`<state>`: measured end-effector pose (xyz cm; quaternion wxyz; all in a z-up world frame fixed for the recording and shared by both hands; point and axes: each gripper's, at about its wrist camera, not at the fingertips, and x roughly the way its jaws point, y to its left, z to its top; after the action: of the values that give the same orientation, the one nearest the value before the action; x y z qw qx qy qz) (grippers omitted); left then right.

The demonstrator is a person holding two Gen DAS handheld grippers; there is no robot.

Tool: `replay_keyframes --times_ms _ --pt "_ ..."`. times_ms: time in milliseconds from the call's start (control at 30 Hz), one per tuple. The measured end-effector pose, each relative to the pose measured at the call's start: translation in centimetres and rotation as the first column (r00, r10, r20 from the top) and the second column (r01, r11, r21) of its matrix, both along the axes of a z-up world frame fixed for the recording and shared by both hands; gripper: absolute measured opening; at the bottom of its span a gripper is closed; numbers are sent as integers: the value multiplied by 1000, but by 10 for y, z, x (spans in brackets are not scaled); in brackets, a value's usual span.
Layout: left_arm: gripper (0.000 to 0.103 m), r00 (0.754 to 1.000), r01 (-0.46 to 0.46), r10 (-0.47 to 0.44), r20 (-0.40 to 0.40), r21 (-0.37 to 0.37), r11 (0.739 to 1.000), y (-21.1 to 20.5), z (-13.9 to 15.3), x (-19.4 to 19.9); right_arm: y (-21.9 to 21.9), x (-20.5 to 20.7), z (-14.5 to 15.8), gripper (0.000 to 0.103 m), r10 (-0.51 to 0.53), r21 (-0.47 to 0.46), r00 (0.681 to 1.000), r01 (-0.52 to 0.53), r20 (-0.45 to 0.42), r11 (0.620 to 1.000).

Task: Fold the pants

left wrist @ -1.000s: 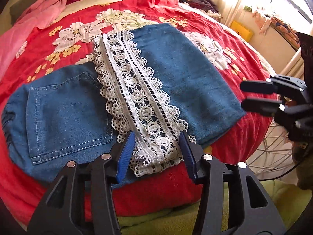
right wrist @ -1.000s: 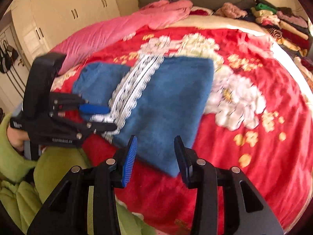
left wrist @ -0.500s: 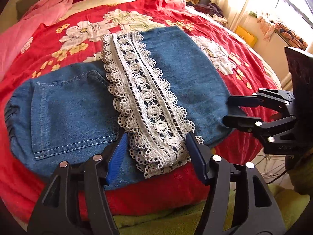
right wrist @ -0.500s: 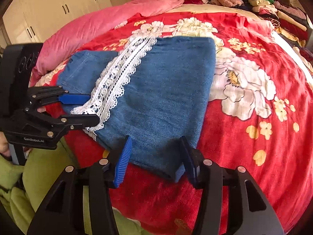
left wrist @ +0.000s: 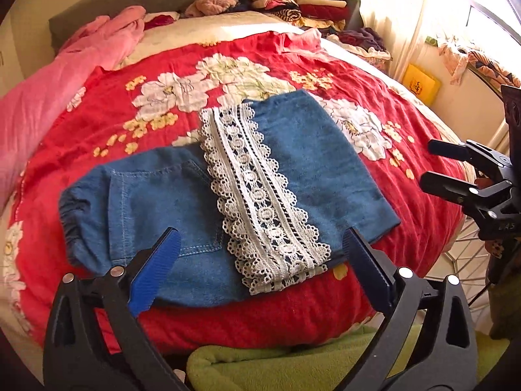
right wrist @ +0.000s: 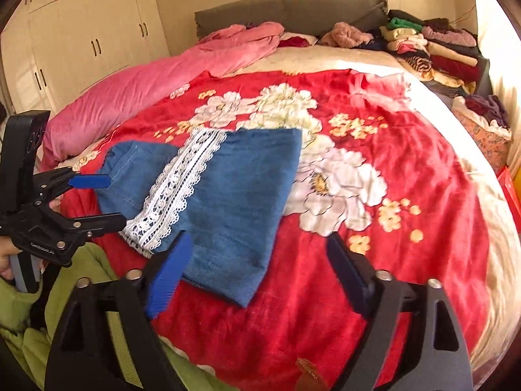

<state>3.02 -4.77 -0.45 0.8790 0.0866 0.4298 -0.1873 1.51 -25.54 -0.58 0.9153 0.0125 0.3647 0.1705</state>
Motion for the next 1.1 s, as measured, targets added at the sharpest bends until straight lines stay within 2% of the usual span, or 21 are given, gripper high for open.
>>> replay_keyframes --times_ms 233,667,1100 --pt "93 999 -6 6 42 19 1000 -7 17 -10 -8 -10 19 98 -41 -8 997 42 62 999" --pt "93 995 -51 50 86 12 999 -2 39 -21 -5 -19 43 98 -58 -13 989 61 138 998" --pt "93 988 -95 95 120 -12 995 15 49 -26 13 -19 54 98 -48 -19 986 51 157 999"
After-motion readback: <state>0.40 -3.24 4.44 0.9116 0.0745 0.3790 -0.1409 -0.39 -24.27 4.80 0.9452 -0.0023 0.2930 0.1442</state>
